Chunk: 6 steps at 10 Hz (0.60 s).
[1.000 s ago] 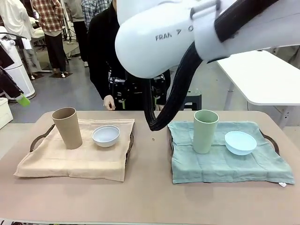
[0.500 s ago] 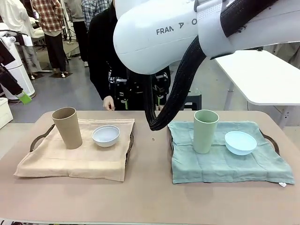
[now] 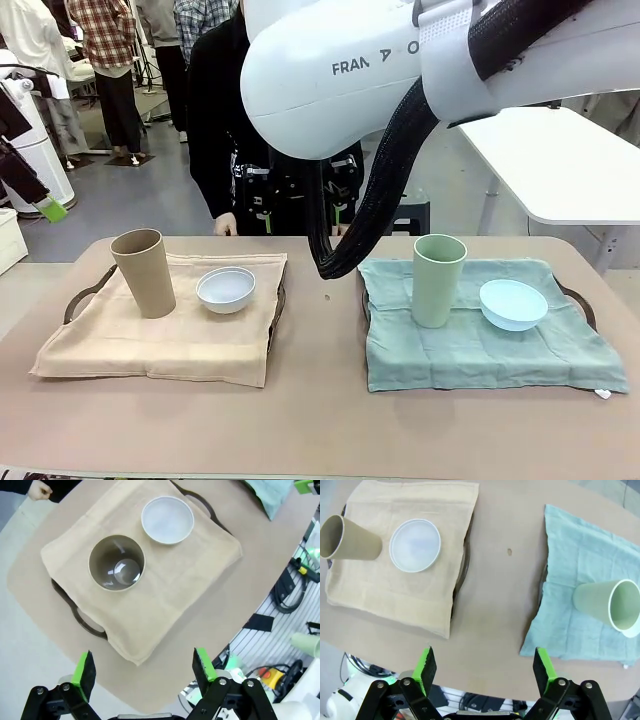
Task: Set up a tray with a mat and arrange the tableware.
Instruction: Place the Picnic Bowl and Reusable plastic cup back onto the Handle tray in front of the human's position.
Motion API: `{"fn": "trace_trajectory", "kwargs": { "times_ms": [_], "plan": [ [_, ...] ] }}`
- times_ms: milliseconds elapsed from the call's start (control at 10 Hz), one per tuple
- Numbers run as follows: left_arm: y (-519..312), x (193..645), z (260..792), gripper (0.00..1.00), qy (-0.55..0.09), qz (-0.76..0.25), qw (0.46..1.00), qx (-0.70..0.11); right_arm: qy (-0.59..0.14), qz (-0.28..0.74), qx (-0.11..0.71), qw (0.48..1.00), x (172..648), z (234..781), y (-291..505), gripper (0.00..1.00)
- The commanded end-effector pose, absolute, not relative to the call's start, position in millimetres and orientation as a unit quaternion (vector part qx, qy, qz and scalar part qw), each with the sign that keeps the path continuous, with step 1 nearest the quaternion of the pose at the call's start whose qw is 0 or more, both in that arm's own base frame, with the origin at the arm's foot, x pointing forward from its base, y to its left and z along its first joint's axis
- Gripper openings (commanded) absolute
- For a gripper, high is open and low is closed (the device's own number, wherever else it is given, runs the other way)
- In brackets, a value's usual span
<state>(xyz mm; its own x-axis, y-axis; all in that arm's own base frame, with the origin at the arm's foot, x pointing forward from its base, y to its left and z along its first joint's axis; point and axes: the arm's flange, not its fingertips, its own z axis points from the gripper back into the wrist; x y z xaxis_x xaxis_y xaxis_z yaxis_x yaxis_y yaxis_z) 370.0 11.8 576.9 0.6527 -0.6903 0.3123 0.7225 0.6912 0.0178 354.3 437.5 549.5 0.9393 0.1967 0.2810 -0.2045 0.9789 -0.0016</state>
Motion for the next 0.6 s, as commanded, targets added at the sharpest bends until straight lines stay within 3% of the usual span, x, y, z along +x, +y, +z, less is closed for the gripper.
{"fn": "trace_trajectory", "kwargs": {
  "times_ms": [0,100,200,500],
  "plan": [
    [12.1,370.0,576.9,1.00,-0.149,-0.389,0.908,-0.054,-0.142,0.102,0.020,0.984,356.3,547.9,437.5,1.00],
    [-10.7,376.1,574.0,1.00,-0.138,-0.302,0.942,-0.047,-0.141,0.102,0.014,0.985,354.3,549.5,437.5,1.00],
    [-28.5,378.2,569.7,1.00,-0.134,-0.239,0.961,-0.023,-0.152,0.029,0.010,0.988,359.0,553.7,411.5,1.00],
    [-65.6,381.4,563.3,1.00,-0.114,-0.183,0.977,-0.011,-0.157,-0.066,-0.004,0.985,348.8,575.5,298.3,1.00]
  ]
}}
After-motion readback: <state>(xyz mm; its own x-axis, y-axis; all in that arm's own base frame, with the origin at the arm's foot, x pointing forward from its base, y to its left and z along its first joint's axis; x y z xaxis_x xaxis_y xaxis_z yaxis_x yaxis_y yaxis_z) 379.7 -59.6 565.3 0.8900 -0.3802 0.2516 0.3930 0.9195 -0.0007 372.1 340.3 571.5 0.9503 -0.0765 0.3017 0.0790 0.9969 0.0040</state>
